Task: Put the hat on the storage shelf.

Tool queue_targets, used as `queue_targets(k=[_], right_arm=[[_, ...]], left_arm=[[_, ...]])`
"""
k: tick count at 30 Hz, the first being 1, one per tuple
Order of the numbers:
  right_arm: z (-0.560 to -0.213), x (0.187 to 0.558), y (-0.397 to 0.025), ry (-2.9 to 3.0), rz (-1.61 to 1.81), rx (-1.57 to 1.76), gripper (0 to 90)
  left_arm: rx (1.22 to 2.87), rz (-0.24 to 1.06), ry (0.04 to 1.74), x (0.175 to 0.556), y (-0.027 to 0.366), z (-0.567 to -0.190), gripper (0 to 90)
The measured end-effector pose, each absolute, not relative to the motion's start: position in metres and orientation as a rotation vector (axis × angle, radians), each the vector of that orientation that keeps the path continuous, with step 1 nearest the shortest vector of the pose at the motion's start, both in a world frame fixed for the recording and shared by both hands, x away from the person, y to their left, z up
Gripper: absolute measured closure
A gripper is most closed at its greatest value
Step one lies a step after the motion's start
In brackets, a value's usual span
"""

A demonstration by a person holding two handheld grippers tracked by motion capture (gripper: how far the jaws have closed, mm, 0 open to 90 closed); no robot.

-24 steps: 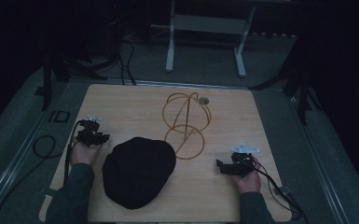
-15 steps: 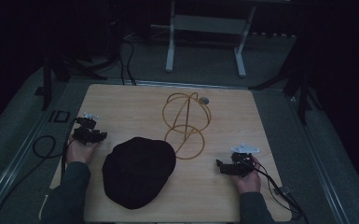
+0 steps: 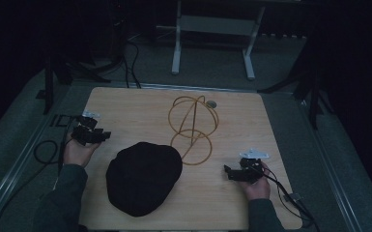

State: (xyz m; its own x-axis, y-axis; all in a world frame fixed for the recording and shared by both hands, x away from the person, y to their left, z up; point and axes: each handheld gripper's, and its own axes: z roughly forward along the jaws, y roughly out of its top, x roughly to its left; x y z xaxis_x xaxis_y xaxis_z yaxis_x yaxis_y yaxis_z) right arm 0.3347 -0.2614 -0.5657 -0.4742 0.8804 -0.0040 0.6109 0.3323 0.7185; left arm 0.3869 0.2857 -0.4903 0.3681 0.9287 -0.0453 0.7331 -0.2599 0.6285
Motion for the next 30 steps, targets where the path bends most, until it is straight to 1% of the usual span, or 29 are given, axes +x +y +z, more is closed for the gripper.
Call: queue_targets(k=[9,16,22,30], right_arm=[[-0.566,0.335,-0.261,2.209,0.933,1.316,11.5],[-0.566,0.335,-0.261,2.209,0.933,1.316,11.5],[-0.566,0.335,-0.261,2.209,0.933,1.316,11.5],[-0.566,0.335,-0.261,2.209,0.933,1.317,11.5]], left_arm=[[2.098,0.433,1.387,0.386,0.283,-0.482,59.0],[2.112,0.451,1.328,0.382,0.278,-0.469,58.1],[2.145,0.440,1.270,0.380,0.274,-0.460,57.9],[2.153,0.423,1.246,0.380,0.273,-0.459,57.9]])
